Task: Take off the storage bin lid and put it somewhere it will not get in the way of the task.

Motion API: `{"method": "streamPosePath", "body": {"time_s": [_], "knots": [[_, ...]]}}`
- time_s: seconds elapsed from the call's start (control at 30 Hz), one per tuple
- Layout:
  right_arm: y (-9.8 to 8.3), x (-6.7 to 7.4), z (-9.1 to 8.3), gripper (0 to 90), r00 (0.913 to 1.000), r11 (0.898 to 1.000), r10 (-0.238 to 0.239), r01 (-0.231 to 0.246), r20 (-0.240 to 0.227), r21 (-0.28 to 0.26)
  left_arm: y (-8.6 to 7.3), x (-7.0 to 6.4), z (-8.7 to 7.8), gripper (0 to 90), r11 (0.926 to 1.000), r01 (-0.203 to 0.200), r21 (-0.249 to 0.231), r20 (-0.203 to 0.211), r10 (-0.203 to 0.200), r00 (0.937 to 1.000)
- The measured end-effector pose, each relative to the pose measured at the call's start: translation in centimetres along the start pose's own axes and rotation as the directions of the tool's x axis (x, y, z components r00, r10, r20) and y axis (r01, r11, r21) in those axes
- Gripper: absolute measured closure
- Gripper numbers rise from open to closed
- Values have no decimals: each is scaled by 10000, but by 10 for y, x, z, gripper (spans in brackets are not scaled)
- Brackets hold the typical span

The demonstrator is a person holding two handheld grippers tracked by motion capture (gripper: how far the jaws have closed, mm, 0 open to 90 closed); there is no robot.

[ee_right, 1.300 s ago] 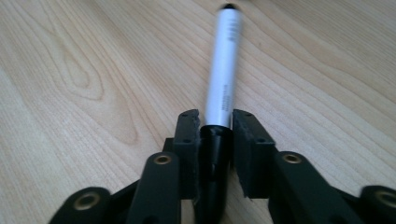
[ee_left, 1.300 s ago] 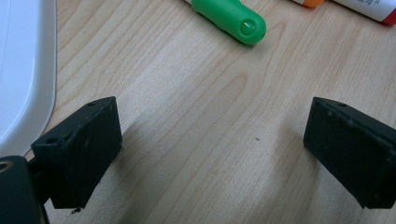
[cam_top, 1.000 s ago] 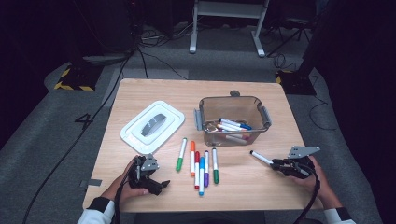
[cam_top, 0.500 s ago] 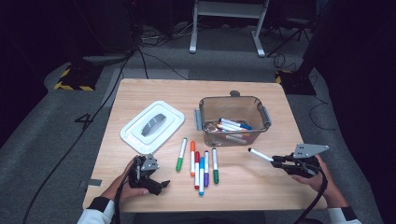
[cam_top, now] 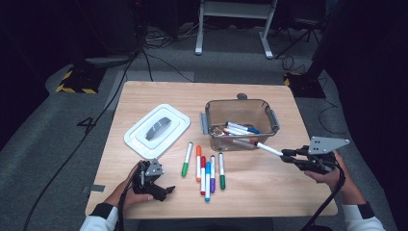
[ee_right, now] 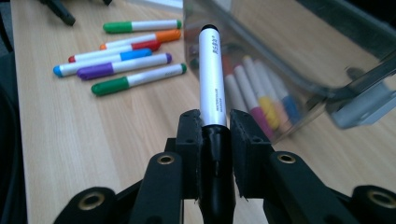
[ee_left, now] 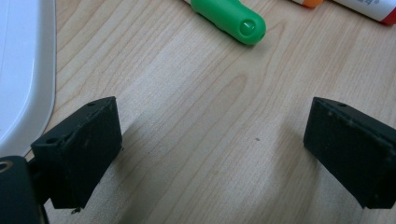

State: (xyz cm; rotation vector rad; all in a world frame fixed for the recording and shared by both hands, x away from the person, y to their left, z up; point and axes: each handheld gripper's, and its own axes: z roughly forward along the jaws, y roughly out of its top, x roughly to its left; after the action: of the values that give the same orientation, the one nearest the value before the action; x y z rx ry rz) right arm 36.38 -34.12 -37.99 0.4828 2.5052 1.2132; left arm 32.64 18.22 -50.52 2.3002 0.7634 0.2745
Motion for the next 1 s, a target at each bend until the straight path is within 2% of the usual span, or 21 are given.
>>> {"method": "streamPosePath", "body": {"time_s": [0.33, 0.73, 1.0], "knots": [[31, -28, 5, 748, 9989, 9996, -268, 264, 387, 116, 0, 0, 0, 47, 10000, -5, -1, -3, 5, 10000], [63, -60, 24, 747, 9985, 9991, -411, 407, 360, 115, 0, 0, 0, 47, 10000, -5, 0, 1, 5, 10000], [78, -74, 41, 747, 9981, 9976, -559, 548, 247, 421, 0, 0, 0, 47, 10000, 8, 6, -16, -8, 10000]]}}
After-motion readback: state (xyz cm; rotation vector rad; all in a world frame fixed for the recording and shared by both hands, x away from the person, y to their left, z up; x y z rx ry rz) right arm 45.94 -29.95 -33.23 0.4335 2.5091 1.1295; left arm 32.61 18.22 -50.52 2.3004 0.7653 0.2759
